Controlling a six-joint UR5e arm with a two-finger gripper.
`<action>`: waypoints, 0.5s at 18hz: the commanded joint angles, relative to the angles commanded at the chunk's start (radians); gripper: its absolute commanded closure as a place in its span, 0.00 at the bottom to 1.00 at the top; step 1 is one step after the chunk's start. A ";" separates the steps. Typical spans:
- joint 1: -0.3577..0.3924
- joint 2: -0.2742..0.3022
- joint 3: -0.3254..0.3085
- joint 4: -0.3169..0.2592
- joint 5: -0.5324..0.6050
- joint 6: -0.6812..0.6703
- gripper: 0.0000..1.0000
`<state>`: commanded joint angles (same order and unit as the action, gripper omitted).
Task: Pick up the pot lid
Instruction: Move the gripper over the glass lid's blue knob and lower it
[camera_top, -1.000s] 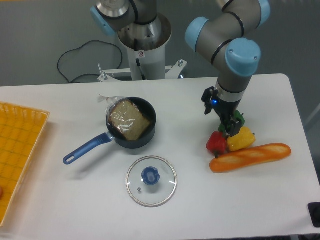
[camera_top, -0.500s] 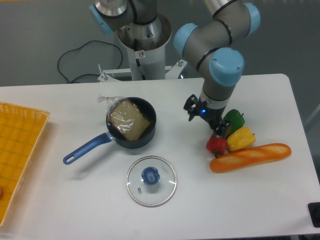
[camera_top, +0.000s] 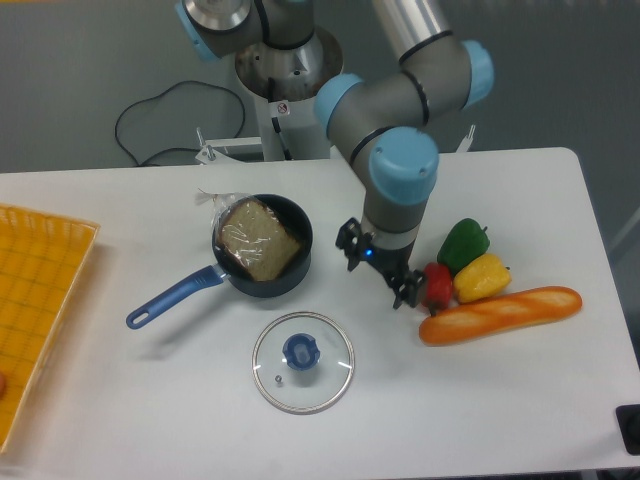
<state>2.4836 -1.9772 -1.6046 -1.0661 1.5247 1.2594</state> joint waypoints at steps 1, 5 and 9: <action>-0.005 -0.009 0.009 0.002 0.002 0.002 0.00; -0.034 -0.037 0.029 0.003 0.002 0.025 0.00; -0.045 -0.043 0.015 0.054 -0.001 0.052 0.00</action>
<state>2.4390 -2.0203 -1.5892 -1.0125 1.5232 1.3114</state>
